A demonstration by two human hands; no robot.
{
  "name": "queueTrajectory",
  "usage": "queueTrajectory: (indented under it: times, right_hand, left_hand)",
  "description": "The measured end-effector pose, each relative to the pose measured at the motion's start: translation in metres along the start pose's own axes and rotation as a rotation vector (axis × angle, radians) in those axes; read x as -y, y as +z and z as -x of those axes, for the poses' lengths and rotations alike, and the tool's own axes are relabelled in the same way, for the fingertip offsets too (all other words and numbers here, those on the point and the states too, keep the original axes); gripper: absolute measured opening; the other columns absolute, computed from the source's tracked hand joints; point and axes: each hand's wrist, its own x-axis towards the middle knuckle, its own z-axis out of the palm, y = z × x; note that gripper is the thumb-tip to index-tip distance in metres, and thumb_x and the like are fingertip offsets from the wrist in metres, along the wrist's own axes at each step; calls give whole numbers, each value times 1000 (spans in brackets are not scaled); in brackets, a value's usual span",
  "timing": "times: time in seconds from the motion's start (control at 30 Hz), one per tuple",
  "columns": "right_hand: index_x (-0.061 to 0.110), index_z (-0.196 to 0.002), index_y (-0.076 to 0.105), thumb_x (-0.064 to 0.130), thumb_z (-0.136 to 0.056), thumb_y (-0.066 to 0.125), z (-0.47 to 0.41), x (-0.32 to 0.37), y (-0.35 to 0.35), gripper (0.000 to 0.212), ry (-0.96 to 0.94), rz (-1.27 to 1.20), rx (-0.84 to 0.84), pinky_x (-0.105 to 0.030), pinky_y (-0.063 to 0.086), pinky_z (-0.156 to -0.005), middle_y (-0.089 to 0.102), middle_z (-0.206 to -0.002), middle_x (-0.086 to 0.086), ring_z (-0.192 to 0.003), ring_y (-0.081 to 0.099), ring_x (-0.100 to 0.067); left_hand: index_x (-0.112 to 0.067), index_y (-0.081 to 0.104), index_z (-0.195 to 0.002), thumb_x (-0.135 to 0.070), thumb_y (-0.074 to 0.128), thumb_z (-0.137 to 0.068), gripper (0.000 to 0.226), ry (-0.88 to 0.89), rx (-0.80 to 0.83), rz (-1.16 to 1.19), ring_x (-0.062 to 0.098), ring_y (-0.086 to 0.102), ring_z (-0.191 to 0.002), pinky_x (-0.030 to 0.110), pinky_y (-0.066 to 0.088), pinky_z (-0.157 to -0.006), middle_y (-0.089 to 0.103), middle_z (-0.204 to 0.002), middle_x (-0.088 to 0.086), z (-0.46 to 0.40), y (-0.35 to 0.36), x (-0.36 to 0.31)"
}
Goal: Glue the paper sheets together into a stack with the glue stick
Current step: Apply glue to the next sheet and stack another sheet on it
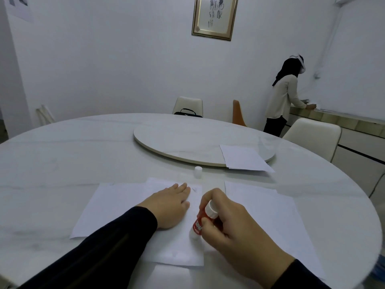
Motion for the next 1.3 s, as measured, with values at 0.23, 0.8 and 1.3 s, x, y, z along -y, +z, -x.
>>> queueTrajectory:
  times: [0.23, 0.8, 1.3]
  right_hand:
    - [35, -87, 47, 38, -71, 45, 12, 13, -9, 16, 70, -182, 161, -27, 48, -61, 65, -90, -3, -69, 57, -15]
    - [40, -95, 51, 22, -88, 57, -18, -39, -32, 20, 352, -303, -596, -15, 48, -52, 67, -78, 3, -62, 60, 1]
    - [22, -97, 49, 17, -90, 50, -44, -48, 10, 9, 183, 83, -151, -25, 47, -74, 65, -91, 3, -83, 60, -14]
  left_hand:
    - [-18, 2, -150, -32, 17, -100, 54, -11, 7, -18, 13, -3, -146, 30, 2, -116, -5, -160, -3, -4, 2, 3]
    - [-44, 20, -144, -61, 37, -88, 61, 143, -28, 35, 6, 2, -145, 28, 4, -113, 8, -157, -18, 14, -3, 10]
    - [-29, 8, -149, -37, 17, -100, 51, 96, -103, -36, 7, -2, -145, 31, -2, -116, 0, -159, -9, 1, 15, 6]
